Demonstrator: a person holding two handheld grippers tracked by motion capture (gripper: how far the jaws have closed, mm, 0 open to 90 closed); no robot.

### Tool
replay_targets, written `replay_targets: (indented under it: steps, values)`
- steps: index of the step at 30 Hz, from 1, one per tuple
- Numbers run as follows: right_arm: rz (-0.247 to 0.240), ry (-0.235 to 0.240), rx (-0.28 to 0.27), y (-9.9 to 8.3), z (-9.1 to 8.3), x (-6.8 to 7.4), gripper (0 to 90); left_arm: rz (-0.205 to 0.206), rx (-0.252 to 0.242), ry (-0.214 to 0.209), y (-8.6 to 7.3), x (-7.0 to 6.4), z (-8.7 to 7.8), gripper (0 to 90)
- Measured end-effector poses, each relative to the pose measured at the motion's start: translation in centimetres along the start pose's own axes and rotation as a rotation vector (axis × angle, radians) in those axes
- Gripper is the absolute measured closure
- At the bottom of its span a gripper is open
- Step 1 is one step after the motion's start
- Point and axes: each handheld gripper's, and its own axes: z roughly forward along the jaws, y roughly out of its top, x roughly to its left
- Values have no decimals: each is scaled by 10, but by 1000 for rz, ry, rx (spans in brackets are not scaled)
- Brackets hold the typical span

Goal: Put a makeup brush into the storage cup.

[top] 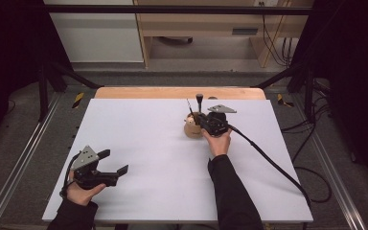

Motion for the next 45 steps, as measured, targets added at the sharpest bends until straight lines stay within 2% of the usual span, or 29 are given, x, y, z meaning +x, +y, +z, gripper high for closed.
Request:
replay_targets:
  steps: [7, 15, 21, 32, 37, 42, 45]
  values:
    - [-19, 6, 3, 2, -5, 0, 764, 0, 0, 1, 0, 0, 0, 67]
    - [-35, 15, -38, 10, -20, 3, 756, 0, -1, 1, 0, 0, 0, 67]
    - [-51, 45, -68, 17, -37, 8, 714, 2, -5, 2, 0, 0, -1, 67]
    - [-114, 65, -55, 21, -70, 17, 583, 1, -5, 3, 1, 0, -1, 67]
    - [-122, 76, -54, 17, -85, 17, 508, 2, -9, 3, 1, -1, -1, 67]
    - [-113, 106, -68, 14, -99, 14, 401, 0, -5, 7, 1, 0, -2, 66]
    - [-117, 116, -53, 12, -106, 14, 307, -1, -7, 6, 1, 0, -2, 65]
